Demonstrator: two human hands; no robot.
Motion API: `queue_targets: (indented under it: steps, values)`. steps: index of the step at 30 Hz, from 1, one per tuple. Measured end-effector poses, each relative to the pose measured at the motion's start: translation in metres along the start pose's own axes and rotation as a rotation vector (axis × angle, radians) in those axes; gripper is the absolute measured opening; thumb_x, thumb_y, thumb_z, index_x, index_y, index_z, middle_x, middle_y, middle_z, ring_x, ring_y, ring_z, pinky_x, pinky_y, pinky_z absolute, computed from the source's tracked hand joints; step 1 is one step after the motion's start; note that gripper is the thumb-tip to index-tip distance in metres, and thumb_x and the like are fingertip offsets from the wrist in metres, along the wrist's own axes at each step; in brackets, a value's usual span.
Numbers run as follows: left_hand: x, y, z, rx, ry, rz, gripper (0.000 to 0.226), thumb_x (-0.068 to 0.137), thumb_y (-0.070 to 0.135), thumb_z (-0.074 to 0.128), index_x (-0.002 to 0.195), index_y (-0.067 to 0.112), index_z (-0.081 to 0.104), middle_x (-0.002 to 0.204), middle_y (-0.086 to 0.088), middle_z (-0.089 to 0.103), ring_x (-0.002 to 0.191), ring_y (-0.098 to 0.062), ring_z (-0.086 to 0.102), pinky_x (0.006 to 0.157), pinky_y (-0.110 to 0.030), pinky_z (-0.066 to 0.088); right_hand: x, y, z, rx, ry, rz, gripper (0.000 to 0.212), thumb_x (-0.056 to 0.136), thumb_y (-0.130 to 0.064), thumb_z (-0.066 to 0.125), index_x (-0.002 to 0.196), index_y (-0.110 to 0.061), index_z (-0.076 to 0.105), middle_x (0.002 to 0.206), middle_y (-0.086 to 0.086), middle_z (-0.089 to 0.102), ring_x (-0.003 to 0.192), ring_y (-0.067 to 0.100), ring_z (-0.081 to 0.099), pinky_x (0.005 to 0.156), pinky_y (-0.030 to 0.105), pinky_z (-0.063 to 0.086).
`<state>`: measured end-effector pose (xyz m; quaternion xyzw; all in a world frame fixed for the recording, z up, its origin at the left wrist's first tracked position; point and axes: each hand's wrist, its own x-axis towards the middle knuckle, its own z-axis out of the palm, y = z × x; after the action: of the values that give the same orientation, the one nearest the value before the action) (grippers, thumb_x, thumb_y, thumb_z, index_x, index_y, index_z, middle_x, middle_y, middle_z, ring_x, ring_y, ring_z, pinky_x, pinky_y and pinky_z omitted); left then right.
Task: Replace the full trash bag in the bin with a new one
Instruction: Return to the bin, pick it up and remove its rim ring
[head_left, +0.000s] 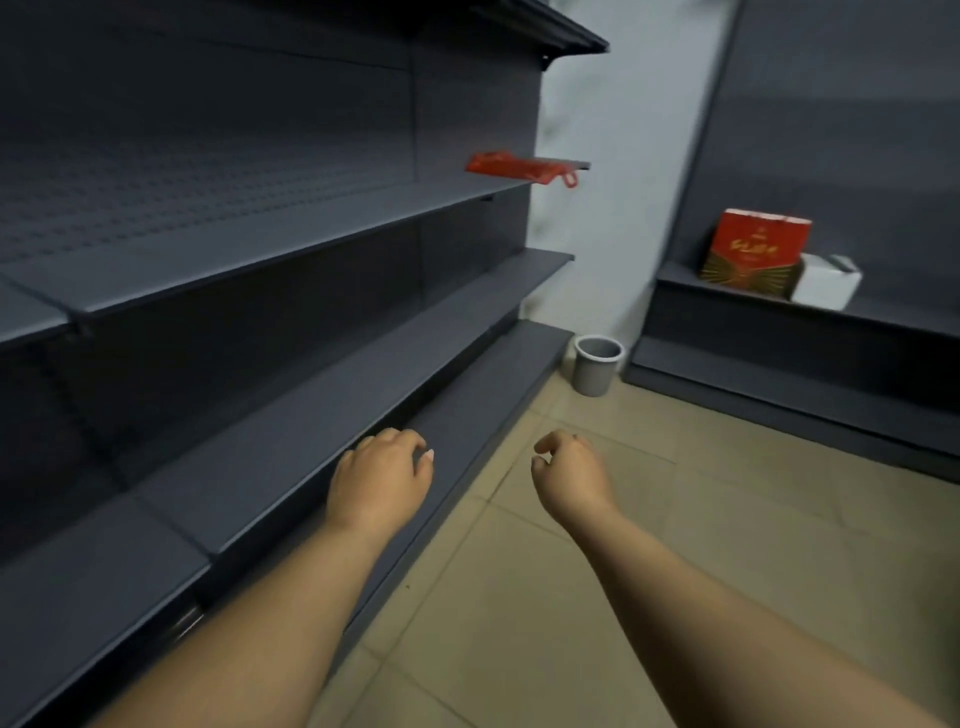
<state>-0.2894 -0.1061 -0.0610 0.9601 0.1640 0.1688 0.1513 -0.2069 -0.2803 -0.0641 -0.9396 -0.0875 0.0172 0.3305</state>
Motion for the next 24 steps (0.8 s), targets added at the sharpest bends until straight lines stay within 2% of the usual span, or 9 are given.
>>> queue_targets:
  steps: [4, 15, 24]
  values:
    - [0.075, 0.021, 0.038, -0.034, -0.059, 0.086, 0.031, 0.093, 0.034, 0.041, 0.112, 0.017, 0.058, 0.118, -0.003, 0.061, 0.106, -0.025, 0.055, 0.089, -0.037, 0.044, 0.067, 0.02, -0.004, -0.022, 0.065, 0.077, 0.029, 0.092, -0.019, 0.047, 0.118, -0.014, 0.059, 0.127, 0.01, 0.053, 0.118, 0.03, 0.049, 0.096, 0.034, 0.042]
    - [0.301, 0.062, 0.134, -0.041, -0.175, 0.322, 0.029, 0.093, 0.033, 0.04, 0.111, 0.019, 0.058, 0.119, -0.001, 0.061, 0.108, -0.023, 0.053, 0.093, -0.036, 0.037, 0.264, 0.04, -0.019, -0.033, 0.226, 0.303, 0.03, 0.092, -0.02, 0.046, 0.12, -0.015, 0.058, 0.127, 0.01, 0.053, 0.119, 0.028, 0.048, 0.098, 0.035, 0.041]
    - [0.427, 0.13, 0.202, -0.027, -0.215, 0.426, 0.029, 0.091, 0.033, 0.043, 0.109, 0.018, 0.06, 0.118, -0.004, 0.061, 0.11, -0.028, 0.053, 0.091, -0.037, 0.038, 0.383, 0.088, -0.029, -0.054, 0.27, 0.422, 0.03, 0.092, -0.021, 0.047, 0.119, -0.015, 0.058, 0.127, 0.009, 0.053, 0.118, 0.028, 0.048, 0.097, 0.038, 0.043]
